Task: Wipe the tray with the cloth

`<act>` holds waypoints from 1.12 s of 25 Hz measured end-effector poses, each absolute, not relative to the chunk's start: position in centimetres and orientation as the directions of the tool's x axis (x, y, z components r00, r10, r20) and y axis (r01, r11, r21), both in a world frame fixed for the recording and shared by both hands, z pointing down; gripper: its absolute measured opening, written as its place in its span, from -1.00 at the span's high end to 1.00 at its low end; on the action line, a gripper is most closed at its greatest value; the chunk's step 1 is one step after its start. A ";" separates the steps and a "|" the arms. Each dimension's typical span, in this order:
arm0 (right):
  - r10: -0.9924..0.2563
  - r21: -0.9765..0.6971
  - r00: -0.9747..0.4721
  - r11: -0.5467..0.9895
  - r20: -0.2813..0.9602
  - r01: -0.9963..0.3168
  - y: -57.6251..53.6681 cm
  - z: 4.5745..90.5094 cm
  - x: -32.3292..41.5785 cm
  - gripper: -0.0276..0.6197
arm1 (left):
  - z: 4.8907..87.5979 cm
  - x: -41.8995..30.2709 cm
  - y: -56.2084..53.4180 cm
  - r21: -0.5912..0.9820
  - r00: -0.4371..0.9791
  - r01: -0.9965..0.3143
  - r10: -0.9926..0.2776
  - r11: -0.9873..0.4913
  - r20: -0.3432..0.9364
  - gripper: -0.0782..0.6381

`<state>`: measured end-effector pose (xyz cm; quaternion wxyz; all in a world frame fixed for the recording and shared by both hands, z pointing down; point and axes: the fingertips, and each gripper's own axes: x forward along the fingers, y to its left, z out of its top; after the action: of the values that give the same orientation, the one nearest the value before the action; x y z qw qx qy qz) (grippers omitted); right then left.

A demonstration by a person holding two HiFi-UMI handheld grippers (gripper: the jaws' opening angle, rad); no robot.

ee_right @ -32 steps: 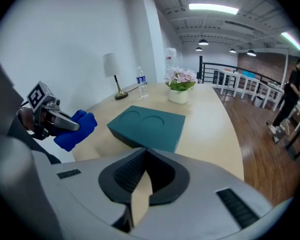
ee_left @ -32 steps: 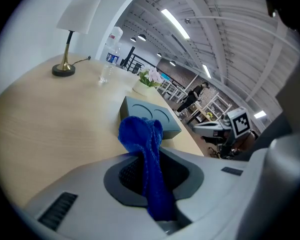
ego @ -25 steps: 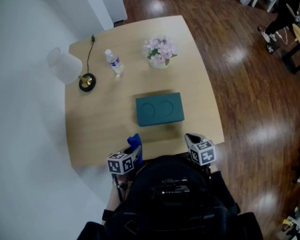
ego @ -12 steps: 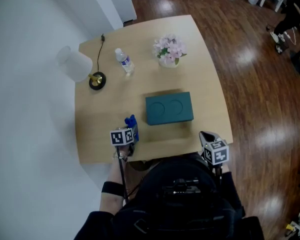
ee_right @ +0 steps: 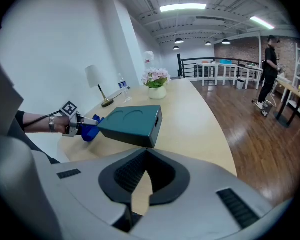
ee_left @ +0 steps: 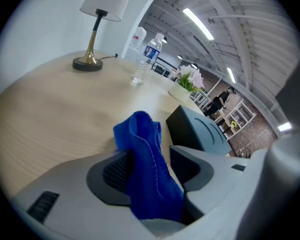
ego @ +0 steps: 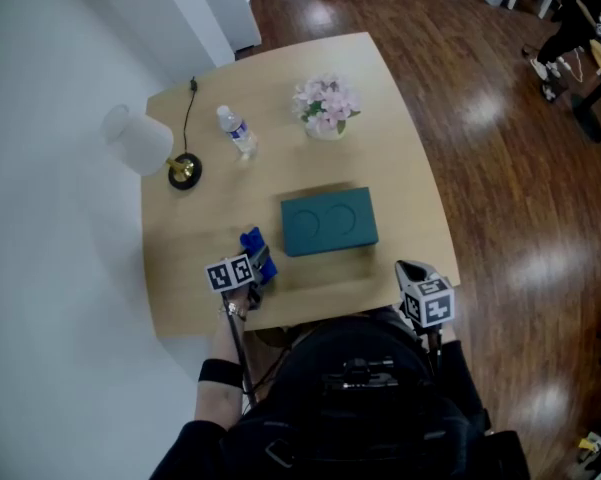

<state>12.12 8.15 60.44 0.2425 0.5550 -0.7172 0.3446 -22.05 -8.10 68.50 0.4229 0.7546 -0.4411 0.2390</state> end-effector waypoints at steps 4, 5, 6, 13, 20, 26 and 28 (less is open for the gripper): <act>-0.639 -0.216 -0.276 0.173 0.718 -0.961 7.0 59.7 12.4 0.89 | 63.5 -23.0 -7.7 0.426 0.494 -0.867 -0.555 -0.258 0.669 -0.05; -0.640 -0.213 -0.278 0.179 0.716 -0.960 6.6 59.5 12.5 0.89 | 62.0 -22.7 -7.2 0.426 0.506 -0.860 -0.564 -0.279 0.652 -0.05; -0.640 -0.213 -0.281 0.183 0.715 -0.960 6.3 59.3 12.6 0.89 | 60.6 -22.1 -6.5 0.425 0.524 -0.851 -0.561 -0.308 0.641 -0.05; -0.662 -0.283 -0.312 0.155 0.681 -0.946 4.4 58.6 12.7 0.89 | 56.4 -14.4 0.6 0.395 0.622 -0.768 -0.441 -0.504 0.648 0.77; -0.626 -0.293 -0.344 0.186 0.700 -0.938 4.2 59.3 9.9 0.89 | 58.1 -8.5 2.5 0.373 0.627 -0.737 -0.364 -0.563 0.689 0.77; -0.605 -0.298 -0.368 0.217 0.706 -0.929 4.1 59.7 8.8 0.89 | 58.7 -7.6 3.4 0.358 0.621 -0.725 -0.334 -0.589 0.709 0.77; -0.596 -0.289 -0.363 0.219 0.716 -0.932 4.1 59.6 8.9 0.90 | 58.8 -7.8 3.3 0.354 0.617 -0.728 -0.335 -0.588 0.713 0.77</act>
<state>8.91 4.07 59.62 0.2354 0.5131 -0.7444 0.3565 -7.76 3.29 58.76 0.3253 0.8382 -0.3168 0.3021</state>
